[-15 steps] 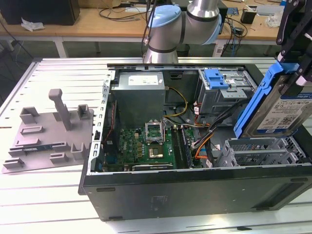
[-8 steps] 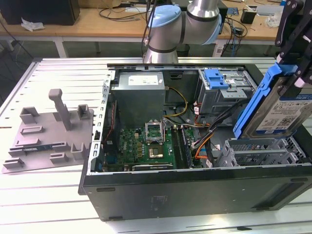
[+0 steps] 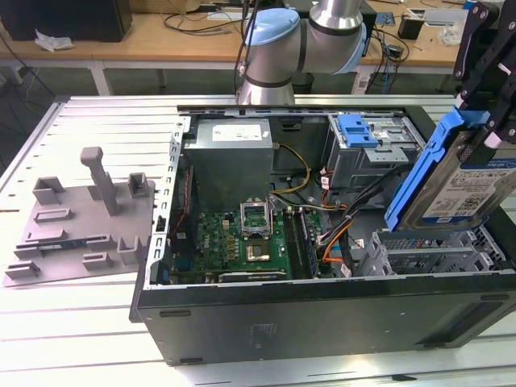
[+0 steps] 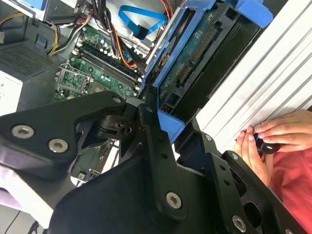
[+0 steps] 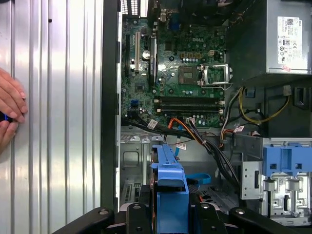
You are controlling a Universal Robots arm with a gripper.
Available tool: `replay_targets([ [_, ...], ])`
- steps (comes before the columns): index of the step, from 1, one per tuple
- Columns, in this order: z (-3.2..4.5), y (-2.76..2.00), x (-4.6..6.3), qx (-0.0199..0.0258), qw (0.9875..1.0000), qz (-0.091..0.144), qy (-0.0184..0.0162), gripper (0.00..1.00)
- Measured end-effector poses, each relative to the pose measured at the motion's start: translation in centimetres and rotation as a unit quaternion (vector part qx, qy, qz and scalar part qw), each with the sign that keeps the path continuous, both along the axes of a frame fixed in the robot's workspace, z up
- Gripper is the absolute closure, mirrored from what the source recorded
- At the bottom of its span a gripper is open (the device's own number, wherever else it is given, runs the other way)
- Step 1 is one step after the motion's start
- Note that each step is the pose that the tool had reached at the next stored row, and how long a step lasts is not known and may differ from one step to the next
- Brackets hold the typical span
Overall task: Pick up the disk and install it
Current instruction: 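Insert the disk into the insertion slot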
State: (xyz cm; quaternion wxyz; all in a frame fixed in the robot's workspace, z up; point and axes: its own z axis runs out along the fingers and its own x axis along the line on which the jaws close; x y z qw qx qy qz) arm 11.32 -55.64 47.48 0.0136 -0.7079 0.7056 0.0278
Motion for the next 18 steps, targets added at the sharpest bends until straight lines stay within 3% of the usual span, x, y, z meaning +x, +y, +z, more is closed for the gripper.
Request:
replay_targets([
  [14, -0.51, 0.00, 0.00, 0.0000, 1.0000, 0.000, 0.0000, 0.63],
  [18, -1.00, 0.00, 0.00, 0.0000, 1.0000, 0.000, 0.0000, 0.63],
])
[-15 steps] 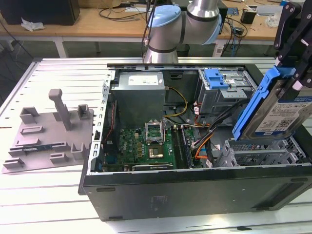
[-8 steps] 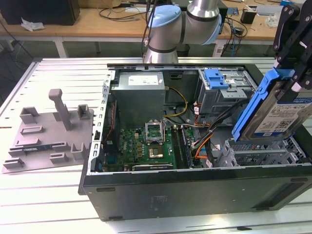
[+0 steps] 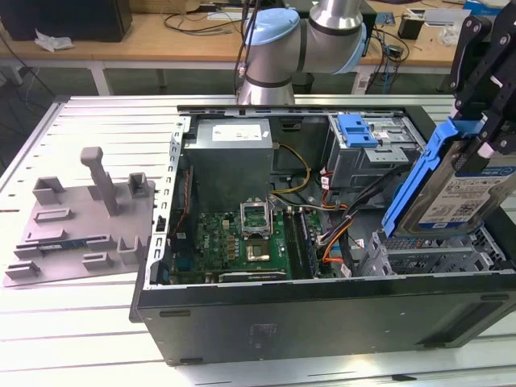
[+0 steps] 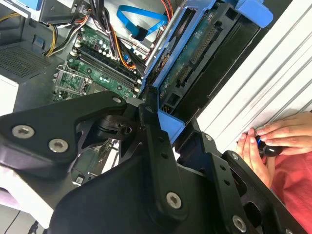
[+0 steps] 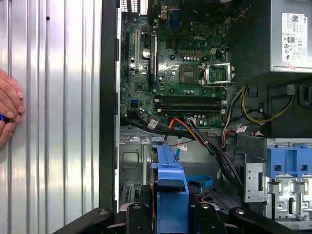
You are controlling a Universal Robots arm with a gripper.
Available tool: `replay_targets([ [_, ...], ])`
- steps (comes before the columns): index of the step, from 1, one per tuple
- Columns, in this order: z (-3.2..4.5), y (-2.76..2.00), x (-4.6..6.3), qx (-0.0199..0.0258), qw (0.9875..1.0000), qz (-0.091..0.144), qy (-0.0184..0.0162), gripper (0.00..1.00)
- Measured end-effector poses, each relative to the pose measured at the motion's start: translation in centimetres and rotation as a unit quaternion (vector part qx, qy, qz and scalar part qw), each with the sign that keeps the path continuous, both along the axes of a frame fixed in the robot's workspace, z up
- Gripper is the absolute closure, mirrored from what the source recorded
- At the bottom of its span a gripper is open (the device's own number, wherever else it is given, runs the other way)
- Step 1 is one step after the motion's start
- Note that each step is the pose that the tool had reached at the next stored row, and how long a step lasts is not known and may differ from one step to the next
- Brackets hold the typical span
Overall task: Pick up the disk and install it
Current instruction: 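Insert the disk into the insertion slot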
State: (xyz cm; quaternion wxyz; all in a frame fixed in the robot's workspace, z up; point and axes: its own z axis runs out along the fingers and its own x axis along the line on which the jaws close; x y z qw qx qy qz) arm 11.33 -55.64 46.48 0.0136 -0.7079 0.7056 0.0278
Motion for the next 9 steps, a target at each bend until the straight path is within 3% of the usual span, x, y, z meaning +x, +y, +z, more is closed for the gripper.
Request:
replay_targets([
  [9, -0.20, 0.00, 0.07, 0.0000, 1.0000, 0.000, 0.0000, 0.63],
])
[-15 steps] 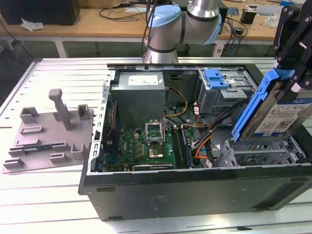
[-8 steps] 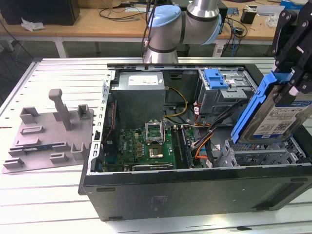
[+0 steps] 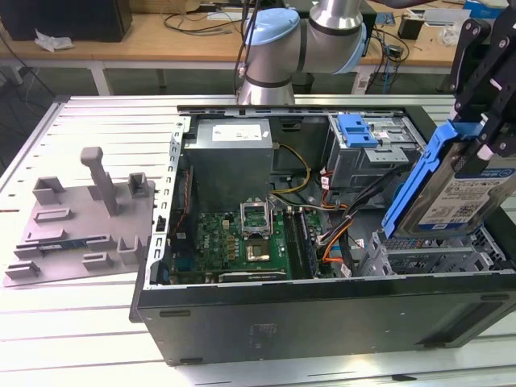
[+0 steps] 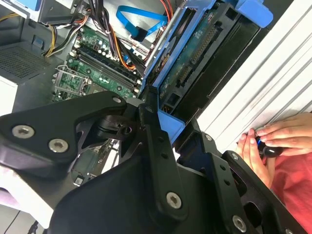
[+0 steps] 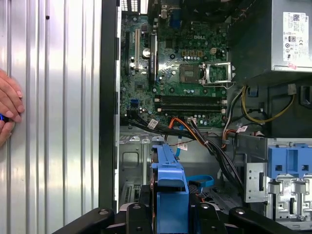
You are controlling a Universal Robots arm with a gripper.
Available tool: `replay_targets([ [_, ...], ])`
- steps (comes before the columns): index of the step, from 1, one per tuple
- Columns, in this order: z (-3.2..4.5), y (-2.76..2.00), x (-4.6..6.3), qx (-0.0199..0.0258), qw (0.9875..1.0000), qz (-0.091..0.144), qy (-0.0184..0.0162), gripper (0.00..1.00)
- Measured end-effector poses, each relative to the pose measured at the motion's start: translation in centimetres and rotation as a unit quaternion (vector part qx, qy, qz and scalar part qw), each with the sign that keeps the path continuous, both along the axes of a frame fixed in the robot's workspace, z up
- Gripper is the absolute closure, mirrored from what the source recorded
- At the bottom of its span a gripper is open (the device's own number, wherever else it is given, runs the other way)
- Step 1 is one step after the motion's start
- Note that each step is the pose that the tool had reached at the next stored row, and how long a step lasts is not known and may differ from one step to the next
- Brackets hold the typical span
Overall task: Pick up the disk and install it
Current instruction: 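Insert the disk into the insertion slot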
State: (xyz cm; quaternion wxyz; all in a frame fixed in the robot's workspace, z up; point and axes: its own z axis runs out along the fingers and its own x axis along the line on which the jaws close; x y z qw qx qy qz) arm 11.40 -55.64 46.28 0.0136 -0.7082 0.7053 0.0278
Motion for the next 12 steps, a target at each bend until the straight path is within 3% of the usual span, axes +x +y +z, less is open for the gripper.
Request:
replay_targets([
  [12, -0.33, -0.02, 0.00, 0.0000, 1.0000, 0.000, 0.0000, 0.63],
])
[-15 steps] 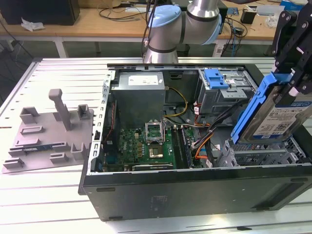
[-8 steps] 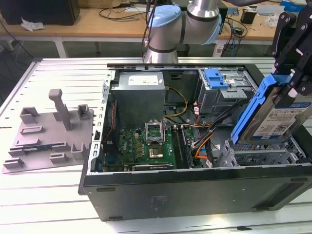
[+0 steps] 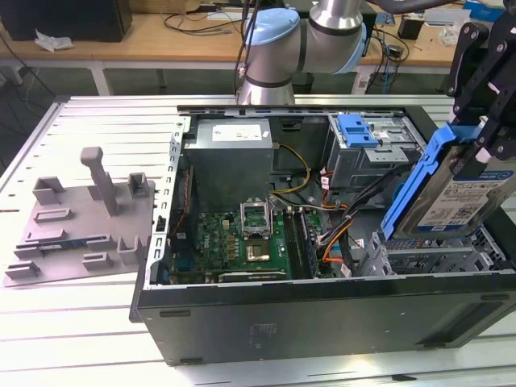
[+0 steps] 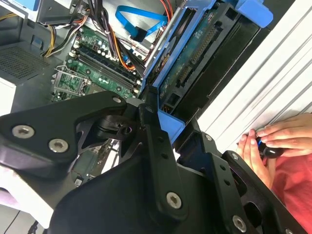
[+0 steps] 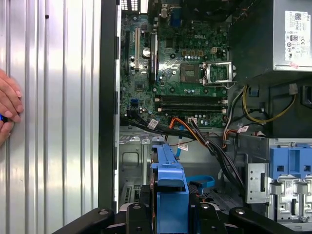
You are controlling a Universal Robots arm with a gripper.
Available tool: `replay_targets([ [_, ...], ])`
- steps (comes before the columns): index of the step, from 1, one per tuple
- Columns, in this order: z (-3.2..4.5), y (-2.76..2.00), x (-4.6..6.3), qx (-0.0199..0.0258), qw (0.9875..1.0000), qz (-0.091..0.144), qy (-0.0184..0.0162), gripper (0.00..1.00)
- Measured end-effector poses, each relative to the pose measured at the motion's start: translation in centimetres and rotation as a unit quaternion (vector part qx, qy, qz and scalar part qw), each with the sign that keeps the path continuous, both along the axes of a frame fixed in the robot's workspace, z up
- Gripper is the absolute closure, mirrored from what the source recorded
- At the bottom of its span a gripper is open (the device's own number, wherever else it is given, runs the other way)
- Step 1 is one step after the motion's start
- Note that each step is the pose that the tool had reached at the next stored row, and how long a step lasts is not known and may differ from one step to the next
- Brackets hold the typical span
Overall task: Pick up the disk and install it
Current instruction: 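Insert the disk into the insertion slot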
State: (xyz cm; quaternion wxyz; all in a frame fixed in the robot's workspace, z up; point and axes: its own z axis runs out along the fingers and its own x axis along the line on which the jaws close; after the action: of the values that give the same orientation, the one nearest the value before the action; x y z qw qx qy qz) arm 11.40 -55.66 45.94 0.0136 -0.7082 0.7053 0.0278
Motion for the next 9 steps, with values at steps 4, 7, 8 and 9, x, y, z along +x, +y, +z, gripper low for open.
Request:
replay_targets([
  [4, -0.19, -0.01, 0.00, 0.0000, 1.0000, 0.000, 0.0000, 0.63],
  [7, -0.26, -0.02, 0.00, 0.0000, 1.0000, 0.000, 0.0000, 0.63],
  [8, -0.28, -0.03, 0.00, 0.0000, 1.0000, 0.000, 0.0000, 0.63],
  [9, -0.32, -0.04, 0.00, 0.0000, 1.0000, 0.000, 0.0000, 0.63],
])
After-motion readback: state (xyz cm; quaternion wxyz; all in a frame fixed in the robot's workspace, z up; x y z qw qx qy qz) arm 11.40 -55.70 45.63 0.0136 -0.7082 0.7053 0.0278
